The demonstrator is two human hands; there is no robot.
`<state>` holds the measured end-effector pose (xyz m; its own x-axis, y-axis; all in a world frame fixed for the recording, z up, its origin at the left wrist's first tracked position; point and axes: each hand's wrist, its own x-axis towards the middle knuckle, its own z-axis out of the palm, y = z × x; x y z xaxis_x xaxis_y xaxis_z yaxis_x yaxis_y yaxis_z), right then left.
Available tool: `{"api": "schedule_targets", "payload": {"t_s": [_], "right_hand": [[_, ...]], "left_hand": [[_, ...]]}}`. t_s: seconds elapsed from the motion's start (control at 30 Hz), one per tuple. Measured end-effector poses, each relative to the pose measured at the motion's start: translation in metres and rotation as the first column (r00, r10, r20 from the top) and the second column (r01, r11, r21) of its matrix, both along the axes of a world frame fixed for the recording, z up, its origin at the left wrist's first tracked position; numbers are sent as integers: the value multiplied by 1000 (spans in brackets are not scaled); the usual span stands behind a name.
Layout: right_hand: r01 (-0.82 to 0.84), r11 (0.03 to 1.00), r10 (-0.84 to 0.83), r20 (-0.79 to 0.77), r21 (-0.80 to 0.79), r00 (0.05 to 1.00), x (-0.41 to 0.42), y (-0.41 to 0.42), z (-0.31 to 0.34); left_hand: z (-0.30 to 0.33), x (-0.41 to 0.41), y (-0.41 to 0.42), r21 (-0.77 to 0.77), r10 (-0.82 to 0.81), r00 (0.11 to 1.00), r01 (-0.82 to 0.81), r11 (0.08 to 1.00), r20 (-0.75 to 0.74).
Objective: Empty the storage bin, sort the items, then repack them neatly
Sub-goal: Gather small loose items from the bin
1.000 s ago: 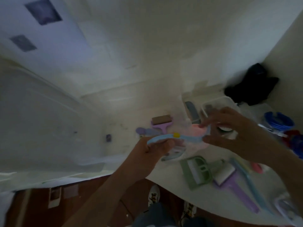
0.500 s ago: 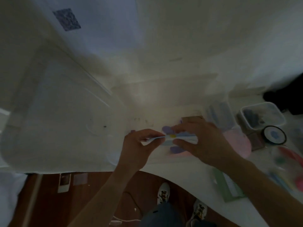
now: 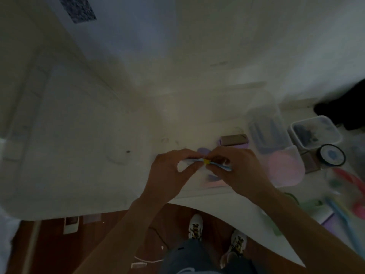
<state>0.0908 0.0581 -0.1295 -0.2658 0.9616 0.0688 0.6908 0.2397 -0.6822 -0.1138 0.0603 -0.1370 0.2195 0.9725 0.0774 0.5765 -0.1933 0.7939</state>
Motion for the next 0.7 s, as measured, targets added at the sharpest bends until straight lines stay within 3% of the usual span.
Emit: {"api": "schedule_targets", "payload": {"t_s": [0.23,0.37,0.47,0.6,0.7], "right_hand": [[-39,997,40,-10,66,999,-1,-1,8],[19,995,-21,17,99,1000,10,1,7],[26,992,-28,11,121,1000,8,0,7],[-31,990,28,25,134,999,6,1,8],[-10,981,3,37,191,999,19,2,4]], "left_hand": [[2,-14,1,-58,-30,995,35,998,94],[5,-20,2,-29,-2,993,5,1000,122],[7,-15,4,-26,-44,999,45,999,14],[8,-10,12,183,-95,987,117,976,-126],[9,-29,18,210,-100,980,135,968,-171]]}}
